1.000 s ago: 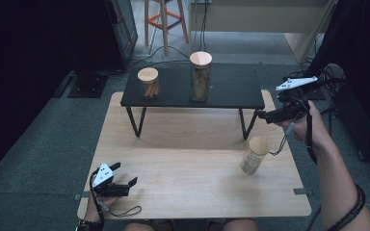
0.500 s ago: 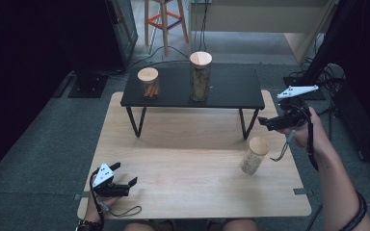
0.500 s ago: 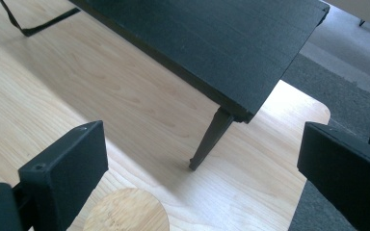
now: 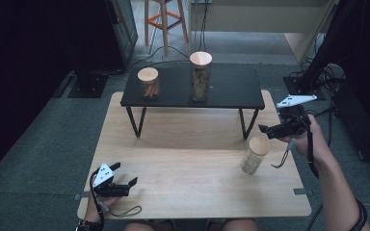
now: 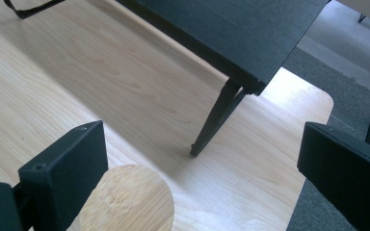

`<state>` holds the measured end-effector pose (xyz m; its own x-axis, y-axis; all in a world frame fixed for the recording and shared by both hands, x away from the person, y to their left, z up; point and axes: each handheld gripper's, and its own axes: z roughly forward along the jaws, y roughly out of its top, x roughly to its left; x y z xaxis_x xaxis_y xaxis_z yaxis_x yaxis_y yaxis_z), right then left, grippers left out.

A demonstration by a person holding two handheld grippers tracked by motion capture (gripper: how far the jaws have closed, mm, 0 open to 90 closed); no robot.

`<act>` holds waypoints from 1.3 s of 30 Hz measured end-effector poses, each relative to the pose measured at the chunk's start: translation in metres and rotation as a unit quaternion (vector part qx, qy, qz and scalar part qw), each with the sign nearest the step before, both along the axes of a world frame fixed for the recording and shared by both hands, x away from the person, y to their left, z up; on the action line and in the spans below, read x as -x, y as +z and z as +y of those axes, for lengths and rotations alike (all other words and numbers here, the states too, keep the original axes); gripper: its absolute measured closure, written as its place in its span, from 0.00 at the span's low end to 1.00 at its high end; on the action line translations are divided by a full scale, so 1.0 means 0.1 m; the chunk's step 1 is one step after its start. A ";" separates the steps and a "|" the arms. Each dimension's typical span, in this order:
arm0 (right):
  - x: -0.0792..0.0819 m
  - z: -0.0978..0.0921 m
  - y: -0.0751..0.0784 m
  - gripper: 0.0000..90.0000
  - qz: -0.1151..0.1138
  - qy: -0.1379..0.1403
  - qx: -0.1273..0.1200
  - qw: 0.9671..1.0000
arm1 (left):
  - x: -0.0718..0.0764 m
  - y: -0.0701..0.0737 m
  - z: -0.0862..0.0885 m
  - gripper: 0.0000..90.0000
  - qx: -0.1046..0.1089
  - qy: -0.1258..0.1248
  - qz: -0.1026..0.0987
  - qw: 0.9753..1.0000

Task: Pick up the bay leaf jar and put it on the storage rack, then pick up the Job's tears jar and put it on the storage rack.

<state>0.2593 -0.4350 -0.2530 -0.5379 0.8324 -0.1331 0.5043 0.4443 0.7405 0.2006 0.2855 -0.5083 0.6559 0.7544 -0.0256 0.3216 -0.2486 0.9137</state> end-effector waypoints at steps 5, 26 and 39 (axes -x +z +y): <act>0.04 -0.01 -0.05 0.03 0.001 0.001 0.003 1.000 | 0.00 0.00 0.00 0.04 0.000 0.001 0.000 1.000; 0.16 0.01 -0.29 0.03 0.008 0.008 0.002 1.000 | 0.00 0.00 -0.01 0.04 -0.002 0.002 -0.001 1.000; 0.13 0.03 -0.40 0.03 0.019 0.009 0.002 1.000 | 0.00 0.00 0.00 0.04 -0.002 0.001 -0.002 1.000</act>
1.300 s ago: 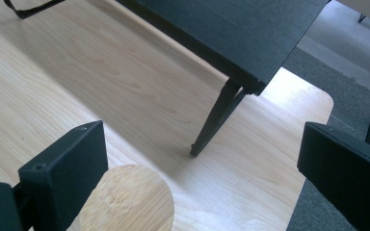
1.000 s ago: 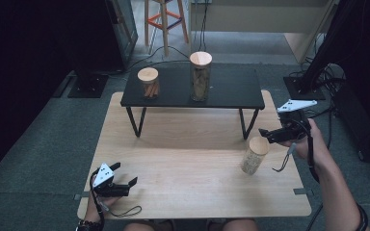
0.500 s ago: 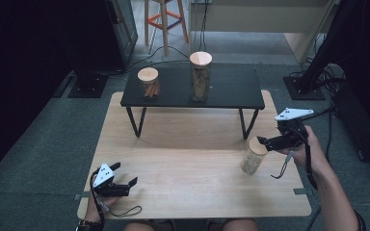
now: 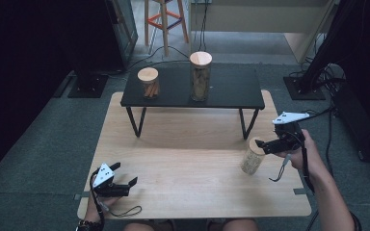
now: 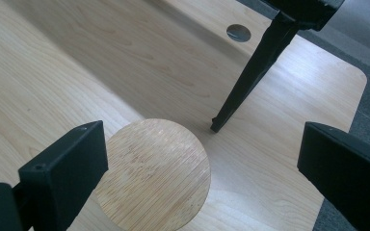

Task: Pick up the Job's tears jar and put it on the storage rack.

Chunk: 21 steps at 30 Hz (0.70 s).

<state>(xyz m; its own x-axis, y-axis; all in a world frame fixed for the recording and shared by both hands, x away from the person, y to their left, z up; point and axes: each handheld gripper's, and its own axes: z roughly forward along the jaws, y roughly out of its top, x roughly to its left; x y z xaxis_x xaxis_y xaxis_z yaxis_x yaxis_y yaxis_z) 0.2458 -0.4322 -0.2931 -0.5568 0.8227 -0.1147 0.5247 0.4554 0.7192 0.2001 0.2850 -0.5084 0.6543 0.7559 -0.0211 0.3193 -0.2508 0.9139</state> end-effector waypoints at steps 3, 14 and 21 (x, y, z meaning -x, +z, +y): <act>0.00 0.01 -0.02 0.03 0.001 0.001 0.001 1.000 | 0.00 0.00 0.00 0.04 0.000 0.000 0.000 1.000; 0.00 0.01 -0.12 0.03 0.009 0.002 0.000 1.000 | 0.00 0.00 0.00 0.04 -0.001 0.000 -0.001 1.000; -0.02 0.01 -0.18 0.03 0.014 0.000 0.003 1.000 | 0.00 0.00 0.00 0.04 -0.001 0.000 0.000 1.000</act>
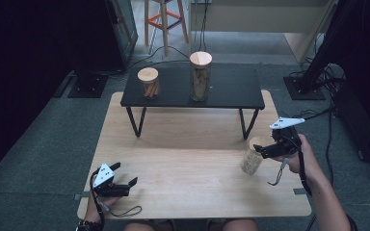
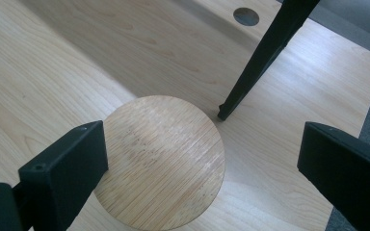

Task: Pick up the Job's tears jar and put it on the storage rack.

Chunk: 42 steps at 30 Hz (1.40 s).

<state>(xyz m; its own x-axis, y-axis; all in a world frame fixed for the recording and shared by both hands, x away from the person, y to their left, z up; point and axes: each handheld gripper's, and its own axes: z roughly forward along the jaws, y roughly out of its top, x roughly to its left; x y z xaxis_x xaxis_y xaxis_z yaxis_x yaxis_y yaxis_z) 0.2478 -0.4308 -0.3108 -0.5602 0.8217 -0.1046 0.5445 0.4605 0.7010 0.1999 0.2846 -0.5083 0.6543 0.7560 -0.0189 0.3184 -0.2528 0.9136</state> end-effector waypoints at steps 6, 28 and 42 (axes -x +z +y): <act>0.00 -0.03 -0.04 0.03 0.001 -0.004 -0.009 1.000 | 0.00 0.00 0.00 0.04 0.000 0.000 0.000 1.000; -0.03 -0.02 -0.13 0.04 0.021 0.026 -0.010 0.999 | -0.01 0.01 0.00 0.04 -0.001 0.000 0.002 1.000; -0.10 0.06 -0.31 0.11 0.034 0.031 -0.005 0.999 | -0.01 0.01 0.00 0.04 -0.001 0.000 0.002 1.000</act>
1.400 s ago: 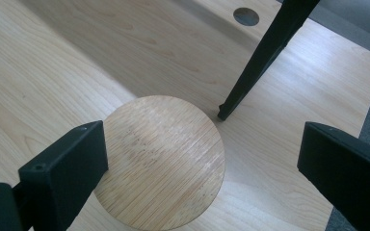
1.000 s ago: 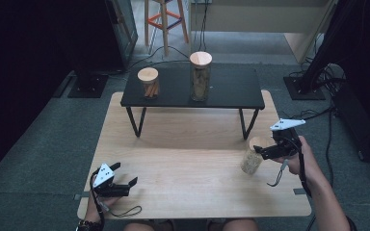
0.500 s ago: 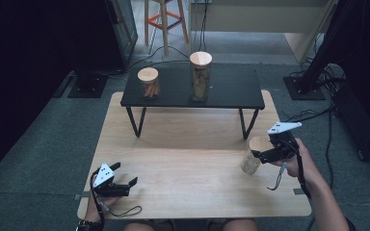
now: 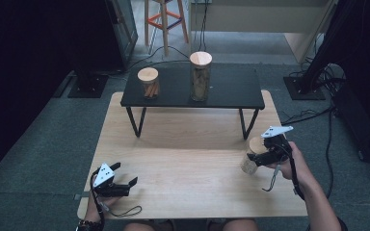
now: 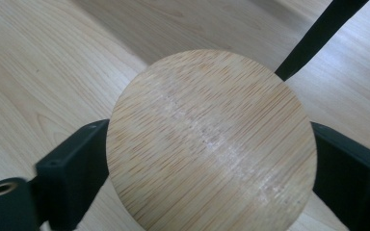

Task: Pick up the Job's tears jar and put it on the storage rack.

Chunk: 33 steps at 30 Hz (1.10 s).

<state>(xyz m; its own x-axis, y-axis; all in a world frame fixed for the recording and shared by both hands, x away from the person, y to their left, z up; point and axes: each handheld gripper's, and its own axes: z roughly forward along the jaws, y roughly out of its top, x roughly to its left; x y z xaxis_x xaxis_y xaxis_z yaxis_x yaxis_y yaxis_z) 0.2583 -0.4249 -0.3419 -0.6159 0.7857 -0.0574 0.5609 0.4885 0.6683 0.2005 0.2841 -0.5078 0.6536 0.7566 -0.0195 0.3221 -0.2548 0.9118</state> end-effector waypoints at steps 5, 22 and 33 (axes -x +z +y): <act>-0.03 -0.03 -0.05 0.20 0.009 0.002 -0.004 1.000 | 0.00 0.00 0.00 0.04 0.000 0.000 0.000 1.000; -0.04 -0.12 -0.12 0.28 0.013 0.014 -0.020 1.000 | 0.00 0.00 0.00 0.04 -0.001 0.000 -0.001 1.000; -0.08 -0.07 -0.04 0.28 0.023 0.042 -0.010 0.999 | 0.00 0.00 0.01 0.04 0.001 -0.001 -0.001 1.000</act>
<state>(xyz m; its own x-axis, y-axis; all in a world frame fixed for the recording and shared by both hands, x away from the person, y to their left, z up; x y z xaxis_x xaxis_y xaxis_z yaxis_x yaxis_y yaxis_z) 0.2665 -0.4315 -0.3457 -0.6819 0.7313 -0.0118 0.5483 0.5218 0.6535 0.2003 0.2848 -0.5081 0.6548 0.7555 -0.0195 0.3196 -0.2535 0.9130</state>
